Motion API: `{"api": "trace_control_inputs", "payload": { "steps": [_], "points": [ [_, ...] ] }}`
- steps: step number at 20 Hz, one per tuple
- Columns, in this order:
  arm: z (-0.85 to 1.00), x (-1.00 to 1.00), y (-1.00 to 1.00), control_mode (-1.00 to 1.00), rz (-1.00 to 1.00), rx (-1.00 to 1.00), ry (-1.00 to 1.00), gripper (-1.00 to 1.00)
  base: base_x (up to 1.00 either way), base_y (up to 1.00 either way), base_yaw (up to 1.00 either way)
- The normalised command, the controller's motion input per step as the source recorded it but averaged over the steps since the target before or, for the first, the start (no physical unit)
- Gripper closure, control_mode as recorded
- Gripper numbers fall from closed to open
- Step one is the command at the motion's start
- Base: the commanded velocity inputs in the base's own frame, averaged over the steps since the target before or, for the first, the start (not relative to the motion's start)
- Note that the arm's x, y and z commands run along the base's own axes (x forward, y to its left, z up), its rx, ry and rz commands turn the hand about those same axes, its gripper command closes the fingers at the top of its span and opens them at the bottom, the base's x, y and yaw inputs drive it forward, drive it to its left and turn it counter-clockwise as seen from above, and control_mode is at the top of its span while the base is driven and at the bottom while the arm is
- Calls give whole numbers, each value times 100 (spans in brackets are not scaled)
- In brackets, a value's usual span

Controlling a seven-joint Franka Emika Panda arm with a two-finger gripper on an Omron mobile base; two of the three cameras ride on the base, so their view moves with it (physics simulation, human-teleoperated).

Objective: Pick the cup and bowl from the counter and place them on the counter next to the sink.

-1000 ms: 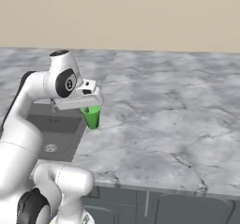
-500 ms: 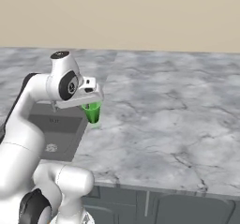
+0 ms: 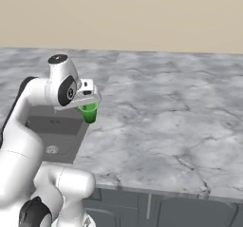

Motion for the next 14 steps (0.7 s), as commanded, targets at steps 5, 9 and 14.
{"api": "trace_control_inputs", "payload": {
  "steps": [5,9,14],
  "points": [
    [-33,1,24,-100,15,-8,19,100,0,0,0],
    [-34,1,4,-100,13,-7,14,100,0,0,0],
    [-28,7,-1,-100,7,-4,3,100,0,0,0]
  ]
}}
